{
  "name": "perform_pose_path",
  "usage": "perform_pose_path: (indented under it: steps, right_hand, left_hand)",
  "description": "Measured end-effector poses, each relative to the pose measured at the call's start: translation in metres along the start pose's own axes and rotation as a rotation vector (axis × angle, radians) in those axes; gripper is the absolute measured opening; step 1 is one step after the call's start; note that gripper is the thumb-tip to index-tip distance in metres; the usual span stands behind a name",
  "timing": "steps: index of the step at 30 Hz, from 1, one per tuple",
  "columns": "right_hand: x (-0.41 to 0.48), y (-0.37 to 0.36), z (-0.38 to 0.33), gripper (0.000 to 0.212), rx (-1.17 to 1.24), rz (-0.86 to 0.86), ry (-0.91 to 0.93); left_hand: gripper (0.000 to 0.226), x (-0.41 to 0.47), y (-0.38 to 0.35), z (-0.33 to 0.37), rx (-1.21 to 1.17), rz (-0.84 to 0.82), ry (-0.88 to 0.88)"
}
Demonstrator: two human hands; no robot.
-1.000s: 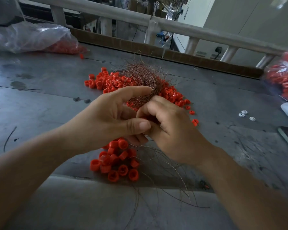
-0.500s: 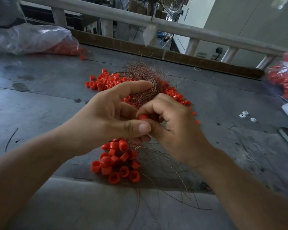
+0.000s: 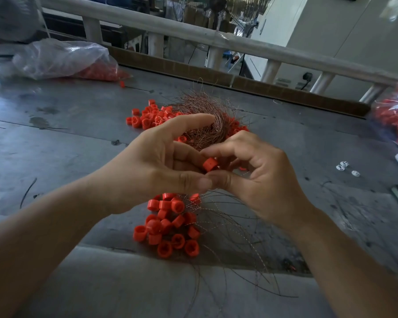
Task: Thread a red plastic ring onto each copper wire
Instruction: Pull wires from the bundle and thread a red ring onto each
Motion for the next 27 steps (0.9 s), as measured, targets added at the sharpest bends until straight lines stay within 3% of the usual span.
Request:
perform_pose_path:
  steps: [8,15,22,27]
  right_hand:
    - [-0.001,-0.002,-0.002,0.034,-0.016,-0.02,0.02]
    - [0.0,0.004,-0.003,0.034,-0.056,0.048,-0.017]
    - [0.0,0.011,-0.002,0.019,-0.157,0.068,-0.067]
    - [0.0,0.011,-0.001,0.007,-0.285,0.064,-0.111]
  left_hand:
    - [0.057,0.002,0.002,0.001,0.009,0.038,-0.019]
    - [0.049,0.003,0.004,0.003,-0.07,0.026,-0.055]
    - [0.043,0.003,0.011,0.003,-0.139,0.071,-0.046]
    - [0.027,0.004,0.012,0.006,0.042,0.197,-0.071]
Point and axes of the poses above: each hand's wrist, its own x-axis towards the middle knuckle, its own y-axis out of the back of the hand, z = x × y, the point moved 5 cm from there along x, towards the middle knuckle, and after that the axes turned 10 degrees about x, right-handed, at the moved point
